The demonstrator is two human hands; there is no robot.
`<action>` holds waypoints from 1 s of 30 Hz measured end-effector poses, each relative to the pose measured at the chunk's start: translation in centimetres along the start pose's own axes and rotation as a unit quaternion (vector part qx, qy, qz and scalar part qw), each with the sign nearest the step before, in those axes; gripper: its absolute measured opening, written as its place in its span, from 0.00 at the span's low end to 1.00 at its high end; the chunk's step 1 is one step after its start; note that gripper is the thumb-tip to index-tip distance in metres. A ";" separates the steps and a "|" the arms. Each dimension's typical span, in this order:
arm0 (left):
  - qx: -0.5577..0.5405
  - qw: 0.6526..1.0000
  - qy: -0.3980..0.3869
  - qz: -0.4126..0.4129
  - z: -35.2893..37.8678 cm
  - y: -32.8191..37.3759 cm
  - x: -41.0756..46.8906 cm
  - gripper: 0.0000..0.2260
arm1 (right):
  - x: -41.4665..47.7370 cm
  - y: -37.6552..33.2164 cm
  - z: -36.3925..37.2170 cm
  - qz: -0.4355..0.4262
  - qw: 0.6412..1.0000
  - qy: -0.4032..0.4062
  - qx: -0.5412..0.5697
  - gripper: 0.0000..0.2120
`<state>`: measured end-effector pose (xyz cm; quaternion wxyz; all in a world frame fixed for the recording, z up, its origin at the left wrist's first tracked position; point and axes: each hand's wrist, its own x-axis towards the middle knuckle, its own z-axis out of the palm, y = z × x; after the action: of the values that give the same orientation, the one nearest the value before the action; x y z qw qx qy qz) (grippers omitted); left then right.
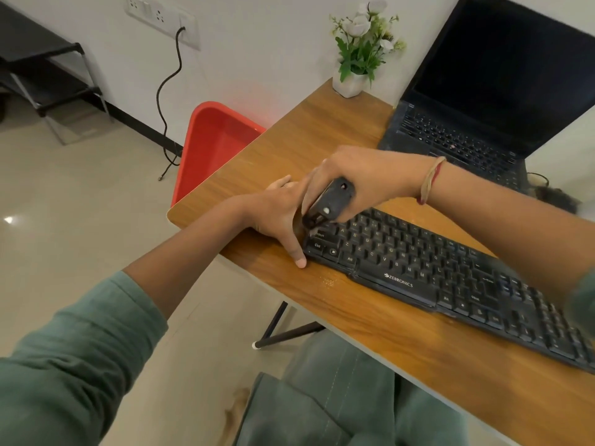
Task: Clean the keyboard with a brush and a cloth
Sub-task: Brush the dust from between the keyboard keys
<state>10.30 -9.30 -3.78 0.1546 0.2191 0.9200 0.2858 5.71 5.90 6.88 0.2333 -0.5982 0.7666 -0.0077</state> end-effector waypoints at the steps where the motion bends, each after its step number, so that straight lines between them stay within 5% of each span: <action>1: -0.003 1.000 -0.001 -0.002 -0.1 0.1 -0.1 0.62 | 0.0 0.3 -0.1 -0.004 1.000 0.001 0.009 0.18; 5: 0.023 0.999 -0.005 0.033 0.2 -0.8 0.3 0.67 | -0.1 -0.7 0.7 -0.055 0.993 -0.049 0.094 0.18; 9: 0.008 1.000 -0.001 0.024 0.1 -0.4 0.1 0.61 | 0.5 1.4 -0.4 -0.017 1.000 -0.003 0.018 0.20; 14: -0.002 1.000 0.001 0.029 0.3 -1.1 0.4 0.69 | -0.6 1.3 0.9 -0.041 0.988 0.021 0.147 0.17; 30: -0.016 1.000 -0.007 0.018 -0.1 -0.7 0.4 0.69 | 0.0 5.0 0.8 0.004 0.967 0.039 0.250 0.20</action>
<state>9.71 -9.66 -4.20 0.1598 0.2355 0.9099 0.3019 1.45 7.54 4.68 0.3451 -0.5169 0.7514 -0.2217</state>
